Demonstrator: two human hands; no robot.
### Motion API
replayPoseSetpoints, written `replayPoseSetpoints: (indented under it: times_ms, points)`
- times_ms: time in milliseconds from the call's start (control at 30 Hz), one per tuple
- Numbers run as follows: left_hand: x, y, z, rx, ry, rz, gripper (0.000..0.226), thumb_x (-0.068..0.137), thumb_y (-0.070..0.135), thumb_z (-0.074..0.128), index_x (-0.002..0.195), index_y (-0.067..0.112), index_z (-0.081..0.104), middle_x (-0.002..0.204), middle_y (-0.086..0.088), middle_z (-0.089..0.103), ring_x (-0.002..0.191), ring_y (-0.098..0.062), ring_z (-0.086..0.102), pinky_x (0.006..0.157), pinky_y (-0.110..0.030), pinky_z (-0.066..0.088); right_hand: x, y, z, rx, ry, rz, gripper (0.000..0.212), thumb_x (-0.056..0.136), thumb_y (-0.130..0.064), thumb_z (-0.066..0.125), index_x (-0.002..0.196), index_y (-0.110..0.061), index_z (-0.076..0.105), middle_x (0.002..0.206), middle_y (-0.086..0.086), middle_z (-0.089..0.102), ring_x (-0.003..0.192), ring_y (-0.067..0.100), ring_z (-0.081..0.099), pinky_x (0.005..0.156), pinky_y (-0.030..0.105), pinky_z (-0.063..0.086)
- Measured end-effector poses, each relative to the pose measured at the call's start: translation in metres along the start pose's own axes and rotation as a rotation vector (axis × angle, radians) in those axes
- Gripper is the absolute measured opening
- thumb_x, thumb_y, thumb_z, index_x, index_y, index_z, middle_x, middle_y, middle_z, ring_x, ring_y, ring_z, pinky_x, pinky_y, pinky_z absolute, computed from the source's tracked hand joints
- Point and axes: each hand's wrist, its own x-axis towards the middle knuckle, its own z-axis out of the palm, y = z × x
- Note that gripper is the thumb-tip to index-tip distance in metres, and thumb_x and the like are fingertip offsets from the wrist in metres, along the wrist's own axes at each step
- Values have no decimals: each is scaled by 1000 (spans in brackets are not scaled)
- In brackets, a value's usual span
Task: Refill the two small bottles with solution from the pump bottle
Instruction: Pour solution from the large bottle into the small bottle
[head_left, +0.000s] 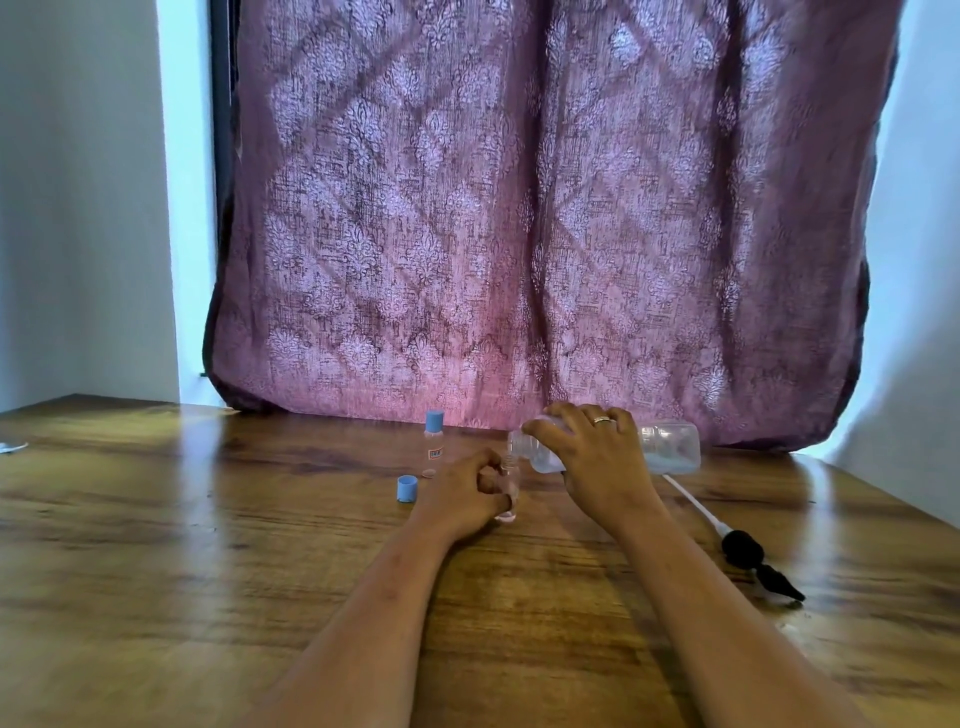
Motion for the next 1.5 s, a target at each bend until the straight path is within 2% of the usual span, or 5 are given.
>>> replayPoseSetpoints:
  times_ms: [333, 967, 1133, 1367, 1500]
  points:
    - [-2, 1, 0, 10, -9, 40, 38, 77, 24, 67, 110, 37, 53, 91, 12, 61, 92, -14, 61, 88, -42, 52, 0, 0, -1, 4, 10, 1, 68, 61, 0, 70, 117, -34, 56, 124, 3, 59, 102, 29, 60, 87, 44, 41]
    - [-3, 2, -1, 2, -10, 22, 43, 79, 24, 67, 117, 37, 54, 90, 11, 65, 94, -14, 64, 90, -43, 52, 0, 2, -3, 2, -16, -2, 67, 72, -1, 60, 127, -37, 46, 136, -1, 49, 116, 26, 52, 94, 44, 34]
    - [-3, 2, -1, -1, -11, 22, 42, 79, 24, 67, 117, 35, 55, 98, 4, 69, 96, -17, 64, 90, -45, 53, 0, 2, -4, -8, -26, -9, 67, 74, -2, 59, 128, -38, 43, 138, -1, 47, 117, 25, 50, 95, 43, 32]
    - [-3, 2, -1, 2, -15, 26, 42, 79, 25, 67, 117, 35, 55, 99, 4, 69, 96, -16, 64, 90, -45, 52, 0, 1, -4, -8, 0, -4, 67, 66, 0, 65, 122, -35, 52, 129, 1, 55, 107, 27, 57, 88, 45, 39]
    - [-3, 2, -1, 2, 10, 33, 43, 75, 21, 68, 115, 34, 57, 87, 8, 64, 93, -17, 63, 88, -41, 52, -1, 0, -4, 14, 31, 9, 70, 52, 4, 72, 111, -33, 60, 117, 1, 63, 96, 28, 62, 82, 43, 44]
